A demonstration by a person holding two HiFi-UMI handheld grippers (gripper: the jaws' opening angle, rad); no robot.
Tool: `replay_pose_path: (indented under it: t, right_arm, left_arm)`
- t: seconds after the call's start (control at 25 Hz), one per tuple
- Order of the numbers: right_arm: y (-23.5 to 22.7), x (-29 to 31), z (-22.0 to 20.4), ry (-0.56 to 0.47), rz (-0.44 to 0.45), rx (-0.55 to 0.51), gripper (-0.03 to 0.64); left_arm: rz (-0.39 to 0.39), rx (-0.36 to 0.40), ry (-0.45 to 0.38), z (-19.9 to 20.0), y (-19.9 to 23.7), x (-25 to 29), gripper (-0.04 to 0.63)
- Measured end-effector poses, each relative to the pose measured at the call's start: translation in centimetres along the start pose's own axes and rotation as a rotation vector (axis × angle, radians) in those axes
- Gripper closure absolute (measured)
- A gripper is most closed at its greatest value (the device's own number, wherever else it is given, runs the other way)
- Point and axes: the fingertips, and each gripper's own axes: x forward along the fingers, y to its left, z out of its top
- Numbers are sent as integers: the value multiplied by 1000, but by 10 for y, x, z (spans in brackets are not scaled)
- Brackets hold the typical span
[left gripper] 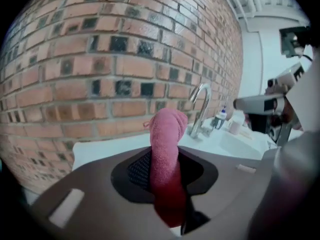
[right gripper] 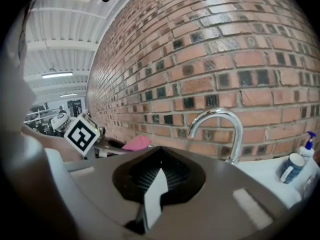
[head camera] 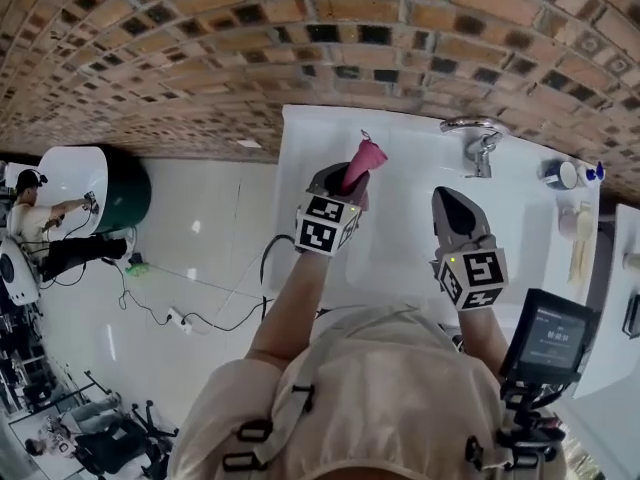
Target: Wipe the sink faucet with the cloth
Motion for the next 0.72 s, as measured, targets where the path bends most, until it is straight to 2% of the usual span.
replay_pose_path:
  t: [0.2,0.28,0.4,0.56,0.72]
  right_arm:
    - [-27,-27,11,-46,-78,13,629]
    - [-36,-37,15,-59,-92,15,629]
    - [-48,-47,24,-79,-105,8,629]
    - [-62,-59,29,-85,-119,5,629]
    - [-71,-69,25,-85,-137,17,629]
  left_arm:
    - [-116,119,-169,101,-67,7,484]
    - [-142,154,-212,126,-91,13,483]
    - [-186,168,-256,155,-121,27,483]
    - [-213,174,-286,181,-149,44,483]
    - [-223,224,-240,181,-164,68,483]
